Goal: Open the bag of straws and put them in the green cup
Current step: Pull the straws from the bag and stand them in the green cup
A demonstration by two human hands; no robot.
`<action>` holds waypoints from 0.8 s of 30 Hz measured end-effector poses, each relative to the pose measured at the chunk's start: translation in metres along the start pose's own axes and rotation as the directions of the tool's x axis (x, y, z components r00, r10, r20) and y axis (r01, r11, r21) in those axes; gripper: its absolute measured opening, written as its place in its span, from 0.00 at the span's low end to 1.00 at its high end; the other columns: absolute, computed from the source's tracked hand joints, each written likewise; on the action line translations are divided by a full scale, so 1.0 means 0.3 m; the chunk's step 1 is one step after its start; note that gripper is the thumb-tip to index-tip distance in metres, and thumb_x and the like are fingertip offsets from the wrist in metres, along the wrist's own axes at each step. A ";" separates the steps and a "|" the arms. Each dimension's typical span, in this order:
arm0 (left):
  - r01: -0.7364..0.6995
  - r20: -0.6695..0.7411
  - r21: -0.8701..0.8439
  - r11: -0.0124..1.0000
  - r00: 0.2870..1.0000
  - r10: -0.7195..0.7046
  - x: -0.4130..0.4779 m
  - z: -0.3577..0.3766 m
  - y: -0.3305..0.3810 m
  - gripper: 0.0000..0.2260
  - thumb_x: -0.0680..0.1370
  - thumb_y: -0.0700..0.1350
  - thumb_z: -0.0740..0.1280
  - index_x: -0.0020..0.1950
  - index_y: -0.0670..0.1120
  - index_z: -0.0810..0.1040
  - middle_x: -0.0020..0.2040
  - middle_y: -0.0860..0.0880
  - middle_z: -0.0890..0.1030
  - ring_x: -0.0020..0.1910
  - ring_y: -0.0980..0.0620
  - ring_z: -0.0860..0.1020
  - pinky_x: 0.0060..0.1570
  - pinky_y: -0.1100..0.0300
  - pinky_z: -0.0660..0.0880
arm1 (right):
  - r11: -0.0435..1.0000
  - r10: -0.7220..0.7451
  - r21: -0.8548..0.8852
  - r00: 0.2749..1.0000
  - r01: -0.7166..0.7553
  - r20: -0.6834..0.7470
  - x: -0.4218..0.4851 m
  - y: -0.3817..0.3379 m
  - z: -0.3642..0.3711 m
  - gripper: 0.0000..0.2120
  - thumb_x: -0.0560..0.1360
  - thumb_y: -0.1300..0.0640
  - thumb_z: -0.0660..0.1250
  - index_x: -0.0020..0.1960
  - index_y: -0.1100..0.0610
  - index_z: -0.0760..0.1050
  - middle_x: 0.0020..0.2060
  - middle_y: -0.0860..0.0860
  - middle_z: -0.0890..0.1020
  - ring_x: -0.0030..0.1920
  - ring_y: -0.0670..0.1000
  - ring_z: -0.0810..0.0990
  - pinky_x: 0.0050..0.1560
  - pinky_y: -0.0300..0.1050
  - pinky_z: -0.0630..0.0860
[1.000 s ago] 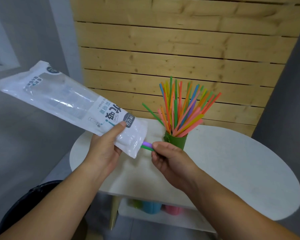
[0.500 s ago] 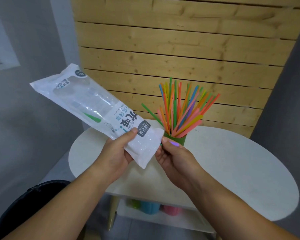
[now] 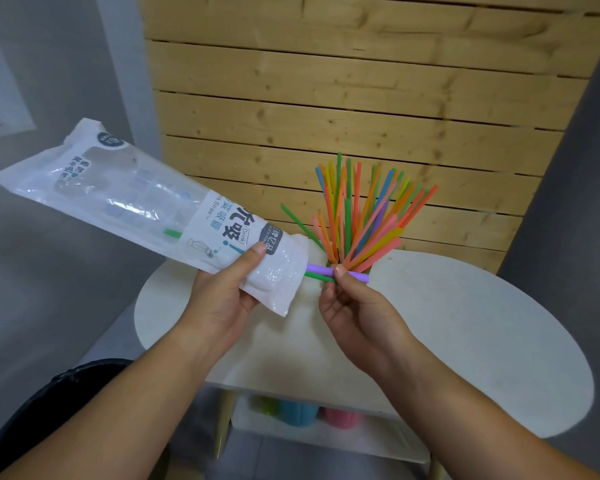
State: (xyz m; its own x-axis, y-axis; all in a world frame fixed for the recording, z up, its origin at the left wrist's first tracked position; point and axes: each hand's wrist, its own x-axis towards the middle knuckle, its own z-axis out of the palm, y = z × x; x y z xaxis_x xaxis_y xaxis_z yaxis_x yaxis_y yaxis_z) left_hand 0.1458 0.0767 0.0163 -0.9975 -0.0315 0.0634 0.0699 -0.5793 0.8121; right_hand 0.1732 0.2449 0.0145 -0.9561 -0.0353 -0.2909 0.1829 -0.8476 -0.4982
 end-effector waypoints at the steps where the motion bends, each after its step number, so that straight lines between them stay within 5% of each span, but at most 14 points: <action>1: 0.002 0.004 -0.006 1.000 1.000 -0.002 0.000 0.004 -0.001 0.18 0.77 0.37 0.69 0.66 0.49 0.78 0.57 0.49 0.86 0.54 0.51 0.85 0.49 0.52 0.83 | 1.000 -0.003 0.004 1.000 0.003 0.001 -0.002 0.003 0.003 0.08 0.76 0.66 0.69 0.39 0.63 0.84 0.35 0.53 0.84 0.33 0.46 0.81 0.36 0.37 0.81; 12: 0.112 -0.037 -0.091 0.990 0.993 -0.116 -0.004 0.014 -0.028 0.16 0.78 0.38 0.69 0.66 0.46 0.79 0.59 0.46 0.86 0.51 0.50 0.86 0.46 0.54 0.84 | 0.999 -0.041 -0.031 0.997 0.039 -0.060 0.007 0.004 -0.002 0.04 0.78 0.64 0.67 0.47 0.64 0.80 0.34 0.54 0.84 0.35 0.48 0.79 0.34 0.39 0.81; 17: 0.098 -0.143 -0.211 0.972 0.981 -0.130 0.023 -0.018 -0.017 0.18 0.79 0.39 0.70 0.69 0.48 0.77 0.60 0.48 0.85 0.58 0.49 0.84 0.57 0.47 0.81 | 0.988 -0.157 -0.006 0.981 0.157 -0.116 0.022 -0.086 -0.029 0.05 0.79 0.62 0.67 0.47 0.64 0.77 0.31 0.53 0.81 0.31 0.47 0.79 0.32 0.37 0.80; 24: 0.112 -0.191 -0.211 0.971 0.970 -0.153 0.028 -0.026 -0.057 0.17 0.79 0.40 0.70 0.67 0.50 0.78 0.61 0.49 0.85 0.60 0.49 0.83 0.61 0.45 0.78 | 0.823 -0.504 -0.396 0.846 0.408 -0.176 -0.004 -0.243 -0.131 0.10 0.80 0.55 0.67 0.47 0.61 0.80 0.35 0.54 0.79 0.33 0.47 0.79 0.37 0.38 0.81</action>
State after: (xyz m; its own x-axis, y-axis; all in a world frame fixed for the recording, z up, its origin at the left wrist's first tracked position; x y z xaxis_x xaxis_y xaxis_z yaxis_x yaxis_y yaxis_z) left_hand 0.1362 0.0800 -0.0017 -0.9800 -0.0976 -0.1735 -0.0458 -0.7376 0.6737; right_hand 0.1699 0.3275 0.0189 -0.8604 0.4903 -0.1388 -0.1486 -0.5020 -0.8520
